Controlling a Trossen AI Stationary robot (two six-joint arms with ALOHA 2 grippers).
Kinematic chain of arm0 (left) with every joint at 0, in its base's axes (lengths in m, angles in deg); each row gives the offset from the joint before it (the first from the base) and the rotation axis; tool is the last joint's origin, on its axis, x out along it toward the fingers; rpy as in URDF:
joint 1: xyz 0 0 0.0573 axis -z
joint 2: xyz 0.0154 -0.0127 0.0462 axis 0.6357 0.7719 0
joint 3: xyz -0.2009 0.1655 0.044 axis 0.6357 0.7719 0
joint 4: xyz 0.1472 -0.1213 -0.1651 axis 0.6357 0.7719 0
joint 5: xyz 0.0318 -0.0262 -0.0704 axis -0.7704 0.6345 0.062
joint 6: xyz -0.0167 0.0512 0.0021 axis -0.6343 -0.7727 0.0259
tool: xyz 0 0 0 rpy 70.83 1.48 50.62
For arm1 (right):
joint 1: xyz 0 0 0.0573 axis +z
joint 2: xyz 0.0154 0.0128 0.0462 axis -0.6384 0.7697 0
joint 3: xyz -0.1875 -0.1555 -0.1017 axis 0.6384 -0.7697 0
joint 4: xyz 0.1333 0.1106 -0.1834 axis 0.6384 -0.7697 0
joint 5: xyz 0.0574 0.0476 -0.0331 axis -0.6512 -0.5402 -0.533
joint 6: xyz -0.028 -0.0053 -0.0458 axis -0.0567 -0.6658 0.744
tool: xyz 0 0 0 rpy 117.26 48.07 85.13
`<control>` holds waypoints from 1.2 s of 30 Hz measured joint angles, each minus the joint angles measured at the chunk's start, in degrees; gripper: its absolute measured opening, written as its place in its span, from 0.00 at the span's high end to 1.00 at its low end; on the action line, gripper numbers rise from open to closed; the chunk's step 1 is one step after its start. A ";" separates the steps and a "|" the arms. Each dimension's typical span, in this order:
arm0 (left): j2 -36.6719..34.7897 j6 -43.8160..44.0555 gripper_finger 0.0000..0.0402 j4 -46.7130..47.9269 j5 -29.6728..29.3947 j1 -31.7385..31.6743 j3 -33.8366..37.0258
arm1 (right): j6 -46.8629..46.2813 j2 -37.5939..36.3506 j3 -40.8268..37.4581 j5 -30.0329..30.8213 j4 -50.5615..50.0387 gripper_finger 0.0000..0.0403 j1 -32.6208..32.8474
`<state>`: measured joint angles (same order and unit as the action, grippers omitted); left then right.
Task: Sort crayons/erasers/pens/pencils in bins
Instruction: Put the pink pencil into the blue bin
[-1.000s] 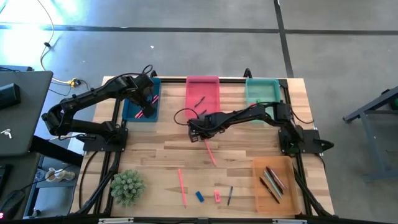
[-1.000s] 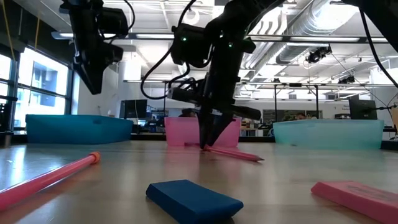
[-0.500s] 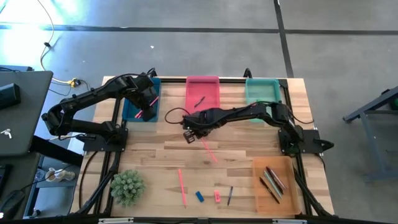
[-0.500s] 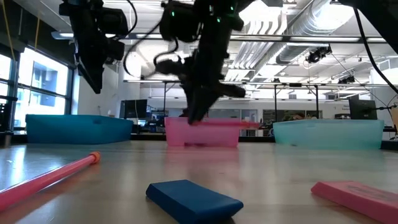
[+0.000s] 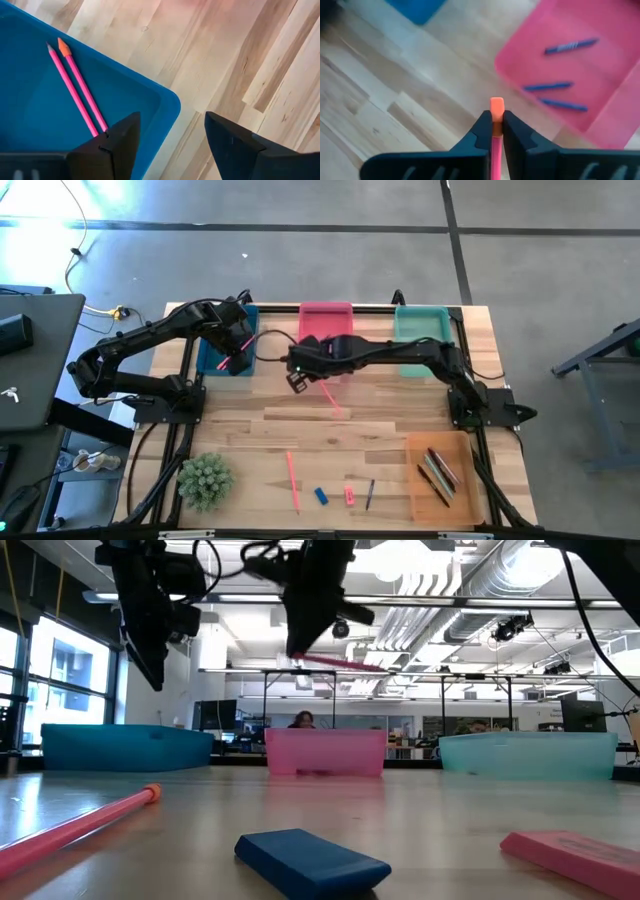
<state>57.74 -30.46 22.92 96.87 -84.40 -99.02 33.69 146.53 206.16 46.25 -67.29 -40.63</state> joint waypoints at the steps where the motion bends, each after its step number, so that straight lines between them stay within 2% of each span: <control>1: 0.00 0.00 0.47 -0.11 0.01 0.02 0.00 | 0.80 0.00 1.02 0.61 -0.33 0.98 -0.17; 5: 0.00 -1.06 0.47 -0.34 2.33 0.00 0.00 | 5.67 0.00 4.84 1.78 -0.53 0.98 -1.00; 11: 0.00 -4.91 0.47 -4.78 18.09 0.02 0.02 | 12.94 -0.02 10.72 2.25 -1.76 0.98 -2.31; 16: 0.00 -3.13 0.47 -14.25 26.44 0.29 0.02 | 17.10 -3.22 9.99 1.28 0.10 0.98 -3.53; 22: 0.00 3.01 0.47 -28.83 33.13 2.87 0.02 | 20.93 -6.93 10.06 0.89 3.10 0.98 -4.82; 26: 0.25 7.34 0.47 -38.96 33.45 6.13 0.02 | 23.42 -8.97 10.15 -1.01 7.34 0.98 -5.72; 32: 0.28 13.27 0.47 -51.67 32.57 10.78 0.02 | 27.14 -10.54 10.19 -7.09 13.52 0.98 -6.71; 36: 0.28 18.49 0.47 -56.40 26.28 13.16 0.02 | 27.63 -11.96 10.19 -12.03 17.38 0.98 -7.47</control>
<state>58.02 -11.97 -33.48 123.15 -71.24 -99.00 61.31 134.57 216.35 34.22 -49.91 -48.11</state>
